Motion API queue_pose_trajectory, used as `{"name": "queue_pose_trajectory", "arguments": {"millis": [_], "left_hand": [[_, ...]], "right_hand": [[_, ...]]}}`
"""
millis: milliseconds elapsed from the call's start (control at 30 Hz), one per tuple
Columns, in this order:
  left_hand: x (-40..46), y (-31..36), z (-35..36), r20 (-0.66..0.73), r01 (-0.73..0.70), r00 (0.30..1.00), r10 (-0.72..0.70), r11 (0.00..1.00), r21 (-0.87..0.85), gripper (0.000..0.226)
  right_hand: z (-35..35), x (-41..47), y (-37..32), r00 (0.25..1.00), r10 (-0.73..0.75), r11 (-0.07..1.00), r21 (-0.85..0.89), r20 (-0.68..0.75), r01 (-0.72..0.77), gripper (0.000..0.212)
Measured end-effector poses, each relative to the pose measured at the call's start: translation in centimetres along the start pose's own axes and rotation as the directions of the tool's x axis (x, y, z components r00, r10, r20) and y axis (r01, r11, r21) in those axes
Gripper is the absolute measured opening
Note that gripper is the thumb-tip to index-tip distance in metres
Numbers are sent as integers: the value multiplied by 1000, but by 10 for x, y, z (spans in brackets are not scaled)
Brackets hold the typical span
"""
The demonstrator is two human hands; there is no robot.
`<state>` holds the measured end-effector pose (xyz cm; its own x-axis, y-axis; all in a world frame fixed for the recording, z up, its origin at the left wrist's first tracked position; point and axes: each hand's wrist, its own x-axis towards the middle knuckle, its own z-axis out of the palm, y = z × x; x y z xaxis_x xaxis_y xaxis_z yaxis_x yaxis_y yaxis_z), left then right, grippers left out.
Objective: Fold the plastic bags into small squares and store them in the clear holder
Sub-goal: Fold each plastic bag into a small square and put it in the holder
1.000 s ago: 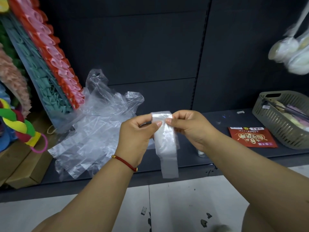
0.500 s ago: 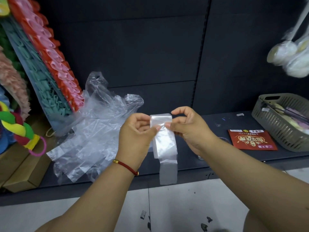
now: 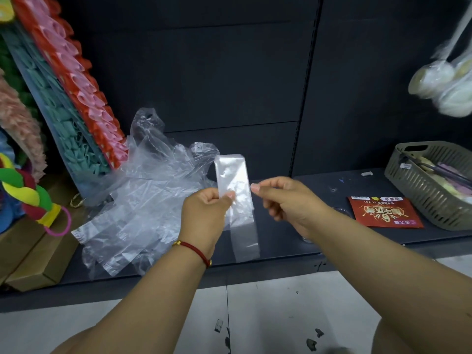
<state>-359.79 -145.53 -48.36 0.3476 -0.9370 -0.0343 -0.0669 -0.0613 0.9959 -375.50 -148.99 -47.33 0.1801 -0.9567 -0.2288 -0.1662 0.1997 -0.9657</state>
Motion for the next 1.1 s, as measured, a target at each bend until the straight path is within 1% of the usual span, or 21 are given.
{"name": "queue_pose_trajectory", "arguments": {"millis": [67, 133, 200, 300, 400, 467, 567, 667, 800, 867, 933, 1033, 1100], "left_hand": [[2, -1, -2, -20, -2, 1000, 1, 1000, -29, 20], [2, 1, -2, -29, -12, 1000, 10, 999, -52, 16], [1, 3, -1, -17, -7, 1000, 5, 997, -78, 15], [1, 3, -2, 23, 34, 999, -32, 993, -112, 18], [2, 3, -3, 79, 100, 993, -89, 984, -148, 14], [1, 3, -3, 129, 151, 983, -132, 977, -151, 11], [-2, 3, -1, 176, 216, 966, -190, 966, -142, 8], [-5, 5, 0, 203, 221, 960, -195, 969, -114, 8], [-7, 6, -1, 233, 174, 960, -153, 982, -71, 11], [-8, 6, 0, 239, 148, 962, -133, 988, -46, 13], [-8, 6, 1, 238, 136, 963, -125, 990, -33, 12], [-7, 5, 2, 220, 131, 967, -126, 991, -9, 13], [-7, 5, 4, 209, 123, 970, -122, 992, 8, 12]], "right_hand": [[-1, -6, -2, 988, 106, 994, -43, 109, -102, 38], [1, -11, -4, 957, 184, 983, -42, 223, -179, 51], [5, -14, -3, 923, 230, 972, -32, 307, -232, 66], [8, -12, 1, 915, 238, 962, 47, 325, -267, 87], [5, -8, 3, 930, 197, 966, 100, 311, -238, 92], [3, -5, 4, 950, 133, 970, 161, 282, -184, 87], [5, -2, 7, 971, 17, 968, 238, 240, -76, 69], [6, -1, 7, 974, -61, 968, 249, 219, 5, 56], [4, 0, 10, 983, -85, 975, 217, 165, 48, 35], [4, 0, 12, 986, -90, 977, 205, 143, 60, 28], [3, 1, 13, 989, -94, 978, 197, 118, 69, 22], [3, 1, 15, 990, -123, 982, 154, 66, 112, 6], [3, 0, 14, 986, -160, 976, 154, 39, 152, 7]]}}
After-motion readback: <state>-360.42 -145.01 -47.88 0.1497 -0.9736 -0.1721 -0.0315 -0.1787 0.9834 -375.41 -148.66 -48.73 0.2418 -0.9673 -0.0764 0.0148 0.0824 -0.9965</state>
